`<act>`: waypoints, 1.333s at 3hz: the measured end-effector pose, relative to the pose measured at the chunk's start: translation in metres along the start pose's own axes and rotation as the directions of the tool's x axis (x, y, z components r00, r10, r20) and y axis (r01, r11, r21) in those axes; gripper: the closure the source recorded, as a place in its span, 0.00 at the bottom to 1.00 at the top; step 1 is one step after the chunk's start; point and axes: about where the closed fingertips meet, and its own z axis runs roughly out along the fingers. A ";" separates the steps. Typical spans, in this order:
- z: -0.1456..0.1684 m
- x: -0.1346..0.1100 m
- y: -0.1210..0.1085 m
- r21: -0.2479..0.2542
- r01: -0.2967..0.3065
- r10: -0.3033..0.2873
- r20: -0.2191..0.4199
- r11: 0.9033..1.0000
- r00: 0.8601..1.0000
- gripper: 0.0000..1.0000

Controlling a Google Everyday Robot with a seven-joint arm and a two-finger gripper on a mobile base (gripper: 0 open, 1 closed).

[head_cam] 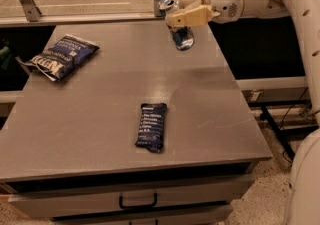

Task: Place redbull can upright

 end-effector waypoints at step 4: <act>-0.009 0.048 0.021 -0.093 0.016 0.012 0.288 0.996 0.958 1.00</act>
Offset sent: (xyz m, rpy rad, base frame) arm -0.0154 -0.0288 -0.0351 0.3399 0.0459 0.1128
